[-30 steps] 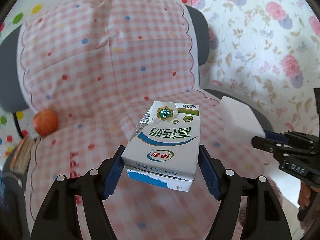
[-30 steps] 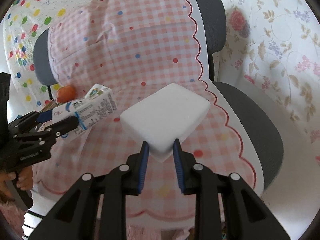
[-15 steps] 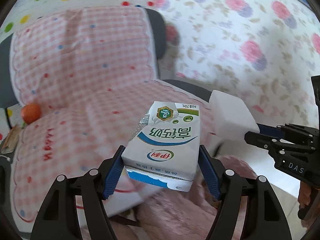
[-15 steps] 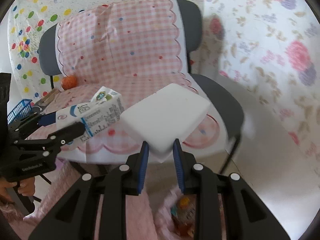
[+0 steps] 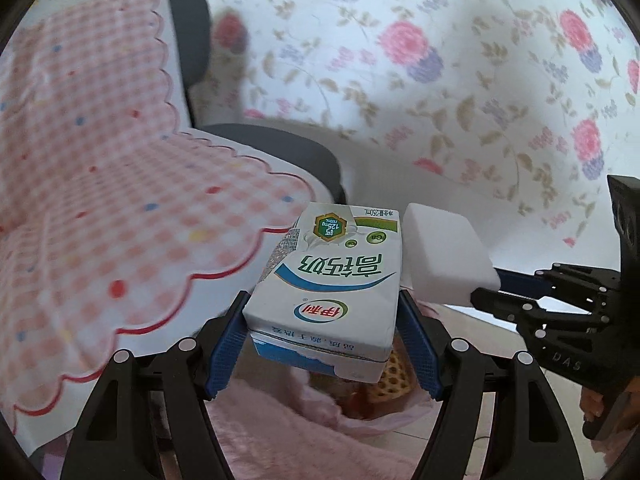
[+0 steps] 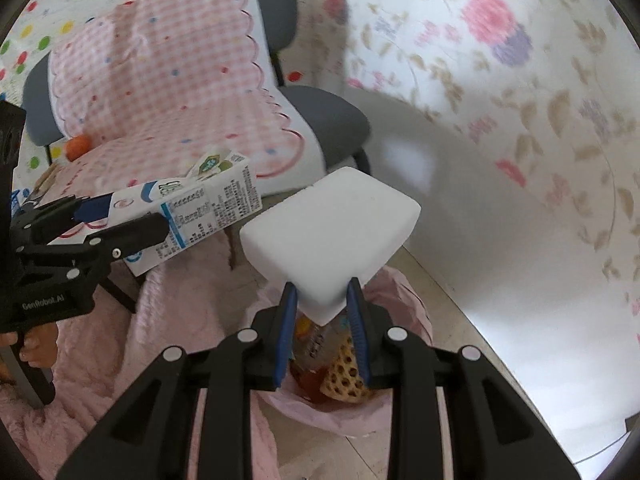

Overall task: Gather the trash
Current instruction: 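Carry the carton with the left gripper while the right carries the sponge to the bin, then open both grippers over the bin, dropping carton and sponge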

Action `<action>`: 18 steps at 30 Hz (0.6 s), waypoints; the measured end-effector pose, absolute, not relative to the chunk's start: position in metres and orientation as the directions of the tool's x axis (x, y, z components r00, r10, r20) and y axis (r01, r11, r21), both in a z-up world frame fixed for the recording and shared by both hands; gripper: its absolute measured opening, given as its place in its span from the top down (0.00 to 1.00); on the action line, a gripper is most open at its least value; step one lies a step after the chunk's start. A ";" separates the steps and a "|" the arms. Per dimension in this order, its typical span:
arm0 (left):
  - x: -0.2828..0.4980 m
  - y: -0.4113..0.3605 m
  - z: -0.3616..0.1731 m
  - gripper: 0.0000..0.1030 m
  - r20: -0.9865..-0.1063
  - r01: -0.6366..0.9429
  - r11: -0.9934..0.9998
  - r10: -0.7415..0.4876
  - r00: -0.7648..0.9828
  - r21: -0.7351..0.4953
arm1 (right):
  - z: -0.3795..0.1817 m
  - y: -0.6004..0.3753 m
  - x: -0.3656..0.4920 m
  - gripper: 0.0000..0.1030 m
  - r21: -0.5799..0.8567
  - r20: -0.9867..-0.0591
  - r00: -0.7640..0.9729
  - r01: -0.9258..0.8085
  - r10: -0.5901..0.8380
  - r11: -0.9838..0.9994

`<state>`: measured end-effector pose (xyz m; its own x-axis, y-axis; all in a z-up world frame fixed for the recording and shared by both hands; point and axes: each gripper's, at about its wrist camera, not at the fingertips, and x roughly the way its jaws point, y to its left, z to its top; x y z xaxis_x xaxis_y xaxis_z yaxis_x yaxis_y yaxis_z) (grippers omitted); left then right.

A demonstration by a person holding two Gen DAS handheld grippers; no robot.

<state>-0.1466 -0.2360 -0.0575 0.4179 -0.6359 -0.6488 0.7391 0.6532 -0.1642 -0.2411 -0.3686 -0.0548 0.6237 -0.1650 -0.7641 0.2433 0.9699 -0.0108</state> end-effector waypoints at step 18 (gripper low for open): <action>-0.130 -0.267 -0.063 0.17 -0.677 0.748 0.650 -0.612 0.409 -0.135 | -0.067 -0.411 -0.245 0.56 0.022 -0.792 0.584 0.316 -0.176 0.949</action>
